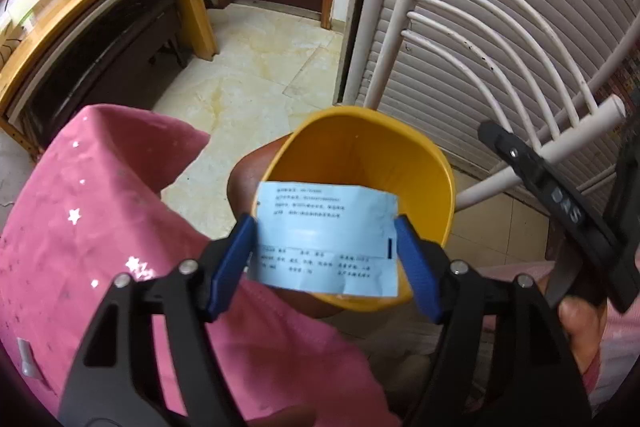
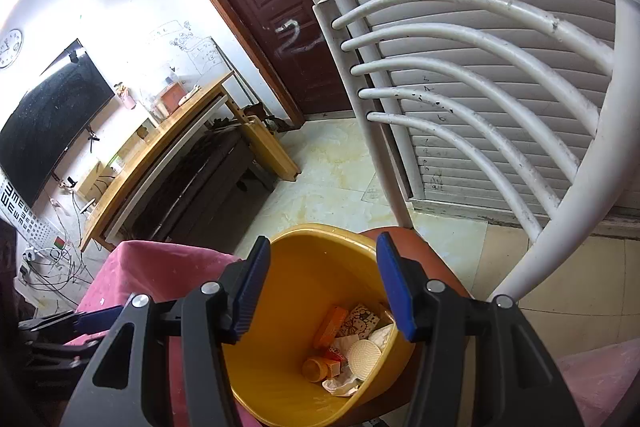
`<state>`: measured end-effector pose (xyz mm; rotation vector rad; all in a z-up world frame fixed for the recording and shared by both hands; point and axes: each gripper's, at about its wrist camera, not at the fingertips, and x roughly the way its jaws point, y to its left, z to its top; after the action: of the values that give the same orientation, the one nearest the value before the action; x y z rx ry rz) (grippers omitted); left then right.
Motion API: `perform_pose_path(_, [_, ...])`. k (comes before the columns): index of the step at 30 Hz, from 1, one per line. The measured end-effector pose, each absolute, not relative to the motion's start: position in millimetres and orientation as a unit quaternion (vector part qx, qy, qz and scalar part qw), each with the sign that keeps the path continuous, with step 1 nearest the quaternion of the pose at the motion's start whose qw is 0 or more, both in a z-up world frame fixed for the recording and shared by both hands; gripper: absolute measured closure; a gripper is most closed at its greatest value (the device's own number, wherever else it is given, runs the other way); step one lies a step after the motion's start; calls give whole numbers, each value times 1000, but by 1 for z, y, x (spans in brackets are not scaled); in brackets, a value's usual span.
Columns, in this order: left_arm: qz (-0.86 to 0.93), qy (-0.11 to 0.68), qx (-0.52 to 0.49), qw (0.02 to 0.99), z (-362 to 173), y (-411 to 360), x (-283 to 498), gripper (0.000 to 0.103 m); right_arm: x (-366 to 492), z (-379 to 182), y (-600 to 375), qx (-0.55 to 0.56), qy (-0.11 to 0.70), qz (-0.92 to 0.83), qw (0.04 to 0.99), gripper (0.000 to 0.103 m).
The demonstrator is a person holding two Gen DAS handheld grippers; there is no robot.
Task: Collect trash
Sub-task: 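Carry the blue note over the yellow bin and open the left tool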
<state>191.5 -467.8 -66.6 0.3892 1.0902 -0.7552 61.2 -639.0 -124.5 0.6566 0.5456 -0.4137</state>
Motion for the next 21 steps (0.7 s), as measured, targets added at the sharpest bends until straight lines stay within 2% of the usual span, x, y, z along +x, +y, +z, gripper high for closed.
perform_pose_path(6, [-348,504,176,770,-65,-461,189,34,67,-127,-634,315,266,-189,891,53])
perform_pose_path(12, [-359,501,143,774,-57,-462,194,26,69,-122,-626,308,264,-175,897,52])
perform_pose_path(21, [-351,486,139,788,-44,-439,186,25,72,-120,-616,303,263,-160,902,52])
